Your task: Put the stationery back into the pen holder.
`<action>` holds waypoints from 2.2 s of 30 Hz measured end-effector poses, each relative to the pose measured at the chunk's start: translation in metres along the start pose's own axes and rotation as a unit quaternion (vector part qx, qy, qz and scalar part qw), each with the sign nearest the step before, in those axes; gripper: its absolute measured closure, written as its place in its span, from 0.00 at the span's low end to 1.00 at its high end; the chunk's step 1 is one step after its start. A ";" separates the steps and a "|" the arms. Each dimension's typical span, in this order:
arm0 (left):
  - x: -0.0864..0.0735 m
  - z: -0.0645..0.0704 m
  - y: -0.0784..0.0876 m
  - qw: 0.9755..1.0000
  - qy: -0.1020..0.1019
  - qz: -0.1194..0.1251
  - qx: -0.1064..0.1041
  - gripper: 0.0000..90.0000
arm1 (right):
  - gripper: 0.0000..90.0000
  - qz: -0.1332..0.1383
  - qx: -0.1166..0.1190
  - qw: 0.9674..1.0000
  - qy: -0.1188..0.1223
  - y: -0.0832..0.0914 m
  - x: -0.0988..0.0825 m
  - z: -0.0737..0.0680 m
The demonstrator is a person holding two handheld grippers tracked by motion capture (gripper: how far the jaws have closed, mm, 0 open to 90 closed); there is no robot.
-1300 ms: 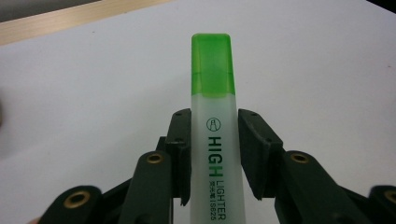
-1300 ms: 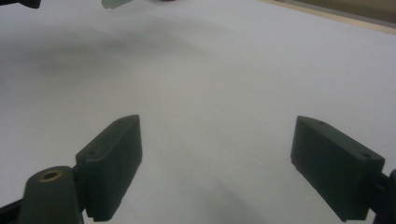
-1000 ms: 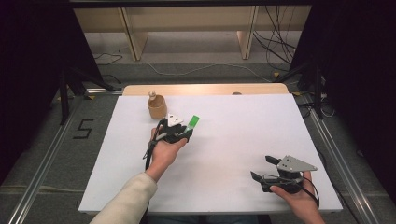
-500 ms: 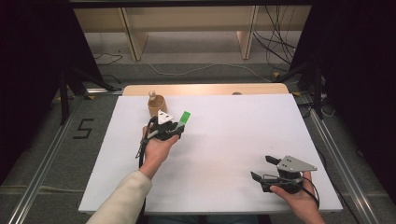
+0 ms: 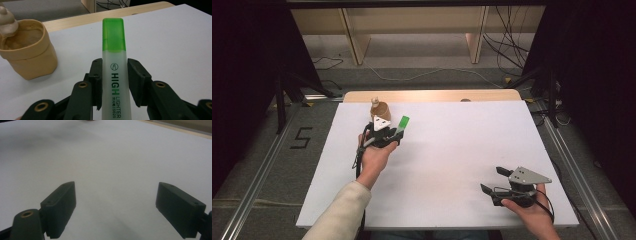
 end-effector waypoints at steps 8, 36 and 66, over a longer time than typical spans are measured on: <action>0.003 -0.008 0.003 1.000 0.012 0.007 0.006 0.74 | 0.19 0.001 0.001 1.000 0.002 0.000 0.000 0.000; 0.009 -0.031 0.010 0.999 0.033 0.022 0.025 0.74 | 0.19 -0.001 0.004 1.000 0.006 0.000 0.000 -0.001; 0.021 -0.049 0.013 0.997 0.051 0.041 0.043 0.74 | 0.19 -0.004 0.003 1.000 0.002 -0.001 -0.001 -0.001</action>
Point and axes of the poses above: each handheld gripper's, and its own axes: y roughly backward along the jaws, x roughly out of its top, z roughly to its right, the point moved 5 cm from there along -y, roughly forward along the jaws, and after that the axes turned 5 degrees about x, right-handed, at the moved point
